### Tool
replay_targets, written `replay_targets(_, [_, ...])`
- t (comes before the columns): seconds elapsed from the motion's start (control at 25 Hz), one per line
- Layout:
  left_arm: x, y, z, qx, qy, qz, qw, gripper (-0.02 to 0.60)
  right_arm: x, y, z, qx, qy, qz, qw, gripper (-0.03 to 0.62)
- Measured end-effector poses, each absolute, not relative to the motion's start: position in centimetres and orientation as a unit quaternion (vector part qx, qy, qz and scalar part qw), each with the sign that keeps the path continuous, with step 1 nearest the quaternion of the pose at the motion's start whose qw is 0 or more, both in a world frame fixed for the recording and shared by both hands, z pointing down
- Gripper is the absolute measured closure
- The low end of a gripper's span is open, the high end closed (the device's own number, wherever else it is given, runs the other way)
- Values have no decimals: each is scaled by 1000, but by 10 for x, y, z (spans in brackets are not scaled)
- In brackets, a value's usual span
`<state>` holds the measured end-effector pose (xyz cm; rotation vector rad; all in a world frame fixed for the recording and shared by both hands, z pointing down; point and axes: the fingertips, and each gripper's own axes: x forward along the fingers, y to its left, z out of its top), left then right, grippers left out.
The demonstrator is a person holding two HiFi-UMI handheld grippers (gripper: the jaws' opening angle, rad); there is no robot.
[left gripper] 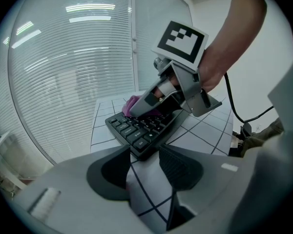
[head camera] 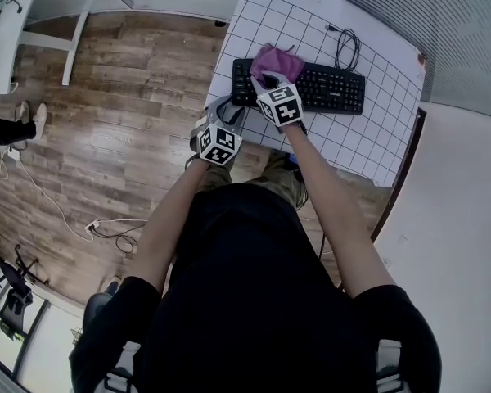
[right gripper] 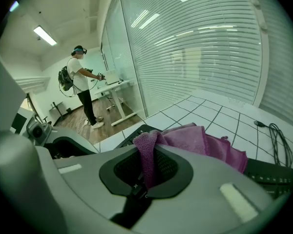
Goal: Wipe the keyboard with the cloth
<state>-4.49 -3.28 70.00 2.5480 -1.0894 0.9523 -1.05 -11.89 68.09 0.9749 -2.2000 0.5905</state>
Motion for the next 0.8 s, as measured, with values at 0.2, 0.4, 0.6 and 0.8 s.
replay_targets(0.2, [-45,-33,700,864,-371,325,99,423,-21,-118,681,362,-843,229,325,554])
replay_targets(0.4, [-44,-33,699,865,-371,324,96,420,-37,-115,681,346,-848,223,333,554])
replay_targets(0.6, [-44,-33,700,865,-371,324,95,420,-41,-115,682,340,-849,231,333,554])
replay_targets(0.8, [-44,-33,699,865,-370,323,98,421,-52,-115,682,336,-850,239,329,554])
